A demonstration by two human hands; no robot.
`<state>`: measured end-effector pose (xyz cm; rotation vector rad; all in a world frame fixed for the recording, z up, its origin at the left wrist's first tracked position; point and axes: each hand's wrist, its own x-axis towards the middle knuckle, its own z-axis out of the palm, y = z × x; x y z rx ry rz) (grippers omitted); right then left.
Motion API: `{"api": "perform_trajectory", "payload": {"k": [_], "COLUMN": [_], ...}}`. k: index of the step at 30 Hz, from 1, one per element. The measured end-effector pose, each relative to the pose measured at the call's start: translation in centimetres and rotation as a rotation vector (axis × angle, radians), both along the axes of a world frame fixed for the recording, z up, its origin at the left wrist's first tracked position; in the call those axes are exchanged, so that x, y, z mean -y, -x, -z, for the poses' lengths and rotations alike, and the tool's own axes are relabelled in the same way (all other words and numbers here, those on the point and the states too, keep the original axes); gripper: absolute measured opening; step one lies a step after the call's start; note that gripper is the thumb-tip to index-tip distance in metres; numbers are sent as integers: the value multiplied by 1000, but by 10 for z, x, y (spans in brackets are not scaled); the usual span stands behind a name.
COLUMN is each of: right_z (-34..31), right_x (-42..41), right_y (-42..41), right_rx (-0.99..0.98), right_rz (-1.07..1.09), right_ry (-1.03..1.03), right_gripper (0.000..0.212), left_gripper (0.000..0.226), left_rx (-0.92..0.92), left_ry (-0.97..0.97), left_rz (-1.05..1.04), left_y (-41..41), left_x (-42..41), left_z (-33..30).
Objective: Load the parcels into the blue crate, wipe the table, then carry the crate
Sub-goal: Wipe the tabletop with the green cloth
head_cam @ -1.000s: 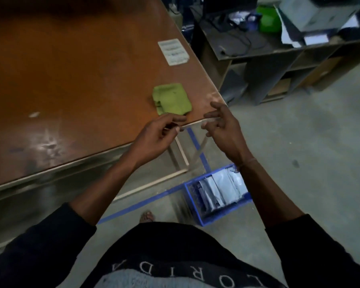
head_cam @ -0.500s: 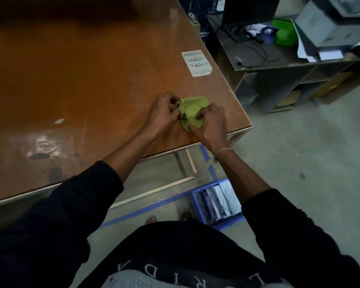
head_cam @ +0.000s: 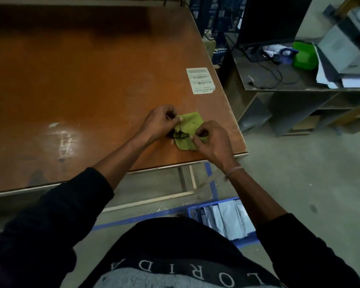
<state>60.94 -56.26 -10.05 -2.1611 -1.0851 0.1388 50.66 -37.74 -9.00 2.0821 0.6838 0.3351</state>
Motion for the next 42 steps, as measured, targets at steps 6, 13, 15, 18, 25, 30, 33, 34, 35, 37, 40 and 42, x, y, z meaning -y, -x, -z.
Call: {"api": "perform_trajectory", "payload": {"k": [6, 13, 15, 18, 25, 30, 33, 34, 35, 37, 40, 42], "right_z": [-6, -21, -32, -43, -23, -12, 8, 17, 26, 37, 42, 43], "right_x": [-8, -35, -38, -42, -66, -73, -88, -93, -97, -100, -84, -64], "right_y": [-16, -34, -43, -57, -90, -41, -4, 7, 16, 29, 15, -15], "right_rx": [-1, -105, -434, -864, -261, 264, 152, 115, 106, 167, 303, 351], "right_rz": [-66, -69, -72, -163, 198, 189, 120, 124, 127, 105, -142, -195], "right_ry": [-9, -77, -103, -237, 64, 166, 231, 268, 309, 376, 423, 447], "right_gripper": [54, 10, 11, 18, 37, 34, 43, 51, 58, 63, 62, 61], "left_gripper": [32, 40, 30, 30, 45, 39, 30, 30, 31, 34, 35, 36], "left_rx": [64, 104, 99, 44, -103, -94, -102, -119, -144, -187, -193, -214], "left_ry": [213, 248, 237, 230, 36, -304, -396, -444, -505, -630, -707, -689], "left_rz": [8, 21, 4, 114, 173, 112, 84, 81, 78, 62, 22, -14], "left_y": [-17, -21, -20, -17, -20, -11, -1, 2, 5, 13, 26, 36], "left_x": [-3, -24, -33, -44, -41, -53, -66, -69, -72, -76, -81, -89], "left_z": [-12, -29, -30, -21, -3, 10, 22, 26, 30, 38, 45, 47]}}
